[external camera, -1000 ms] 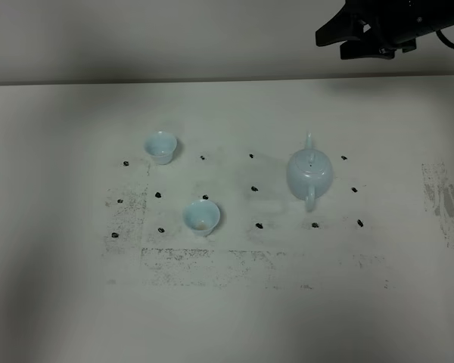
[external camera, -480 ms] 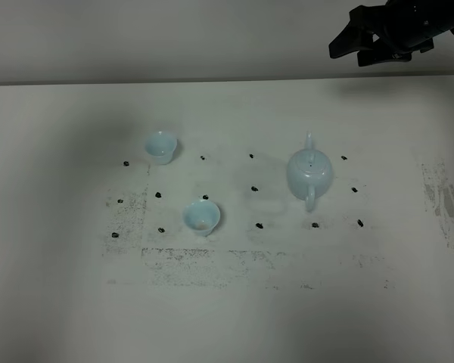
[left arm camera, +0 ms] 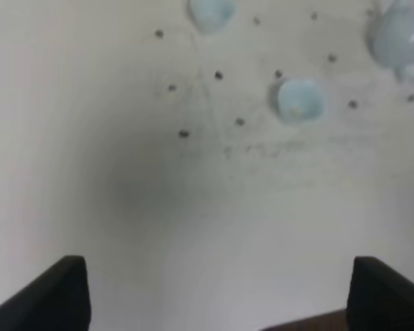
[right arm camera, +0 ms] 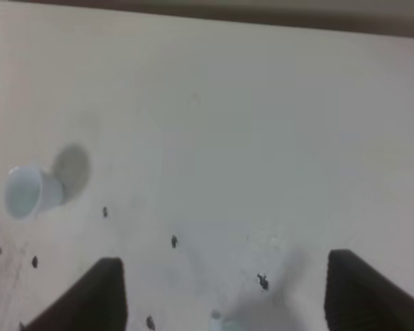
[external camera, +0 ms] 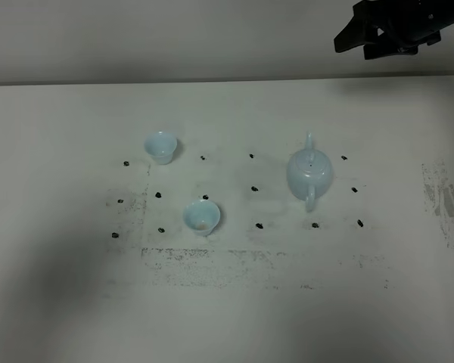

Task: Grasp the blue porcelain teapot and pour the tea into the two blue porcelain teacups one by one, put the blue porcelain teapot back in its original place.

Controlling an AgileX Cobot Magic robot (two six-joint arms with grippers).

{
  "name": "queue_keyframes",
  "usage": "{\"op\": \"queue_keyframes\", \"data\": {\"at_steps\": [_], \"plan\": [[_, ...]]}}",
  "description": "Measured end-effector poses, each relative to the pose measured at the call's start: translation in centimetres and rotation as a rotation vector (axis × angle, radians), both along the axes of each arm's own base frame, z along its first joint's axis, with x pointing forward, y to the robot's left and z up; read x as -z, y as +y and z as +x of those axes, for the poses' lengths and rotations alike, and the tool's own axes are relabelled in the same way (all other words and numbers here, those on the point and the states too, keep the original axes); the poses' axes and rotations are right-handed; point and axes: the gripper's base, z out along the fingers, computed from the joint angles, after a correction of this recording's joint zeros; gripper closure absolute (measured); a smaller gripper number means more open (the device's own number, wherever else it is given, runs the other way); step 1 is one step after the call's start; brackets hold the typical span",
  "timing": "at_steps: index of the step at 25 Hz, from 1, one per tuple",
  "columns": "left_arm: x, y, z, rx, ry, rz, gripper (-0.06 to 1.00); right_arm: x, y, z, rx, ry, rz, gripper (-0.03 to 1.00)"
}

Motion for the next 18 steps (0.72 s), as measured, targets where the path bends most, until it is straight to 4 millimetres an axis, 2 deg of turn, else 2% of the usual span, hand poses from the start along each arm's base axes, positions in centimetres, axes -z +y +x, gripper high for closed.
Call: {"op": "queue_keyframes", "data": {"at_steps": [5, 12, 18], "plan": [[3.6, 0.1, -3.4, 0.012, -0.049, 0.087, 0.22, -0.4, -0.1, 0.1, 0.010, -0.007, -0.011, 0.39], [9.6, 0.0, -5.0, 0.063, -0.093, 0.102, 0.22, -0.3, -0.3, 0.1, 0.023, 0.000, -0.034, 0.39], [10.5, 0.0, -6.3, 0.072, -0.137, 0.108, 0.22, -0.3, -0.3, 0.1, 0.026, 0.001, -0.033, 0.39]]}}
